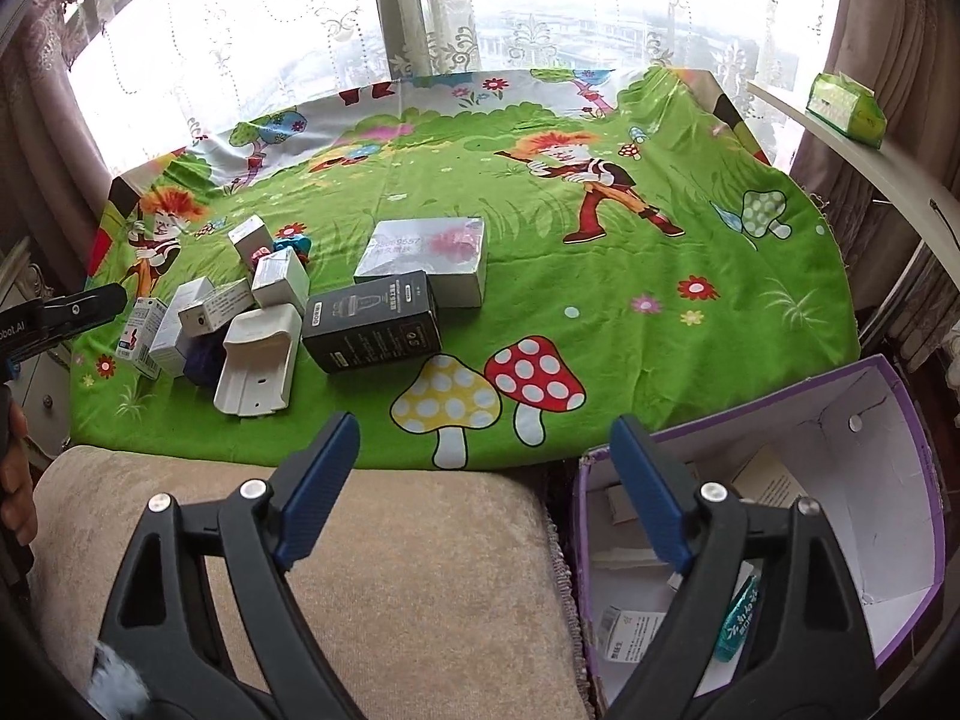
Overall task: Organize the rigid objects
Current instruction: 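Move both tools back over the bed toward the remaining boxes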
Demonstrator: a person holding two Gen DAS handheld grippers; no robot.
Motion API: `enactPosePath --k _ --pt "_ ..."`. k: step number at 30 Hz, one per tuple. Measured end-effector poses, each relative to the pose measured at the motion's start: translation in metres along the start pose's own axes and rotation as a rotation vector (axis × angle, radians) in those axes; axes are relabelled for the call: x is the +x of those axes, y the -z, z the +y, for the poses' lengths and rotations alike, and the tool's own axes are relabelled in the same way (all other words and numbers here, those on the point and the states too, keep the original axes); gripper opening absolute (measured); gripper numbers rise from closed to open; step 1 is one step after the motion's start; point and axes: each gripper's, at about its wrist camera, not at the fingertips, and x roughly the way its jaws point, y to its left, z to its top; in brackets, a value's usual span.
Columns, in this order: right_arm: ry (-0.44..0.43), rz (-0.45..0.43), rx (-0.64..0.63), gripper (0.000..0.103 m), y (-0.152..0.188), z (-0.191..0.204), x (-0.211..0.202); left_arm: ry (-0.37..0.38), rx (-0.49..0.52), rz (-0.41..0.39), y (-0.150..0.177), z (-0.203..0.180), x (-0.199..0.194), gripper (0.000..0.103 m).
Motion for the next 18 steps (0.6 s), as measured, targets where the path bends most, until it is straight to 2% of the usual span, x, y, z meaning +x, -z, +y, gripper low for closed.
enactPosePath --k 6,11,18 --pt "-0.018 -0.01 -0.07 0.094 -0.013 0.023 0.015 -0.096 -0.017 -0.044 -0.002 0.027 0.004 0.063" --pt "-0.026 -0.022 -0.136 0.095 -0.022 0.043 0.029 -0.18 -0.046 -0.009 0.003 0.048 0.017 0.063" --pt "-0.054 -0.005 -0.212 0.095 -0.031 0.062 0.051 -0.213 -0.096 0.052 0.011 0.067 0.033 0.063"
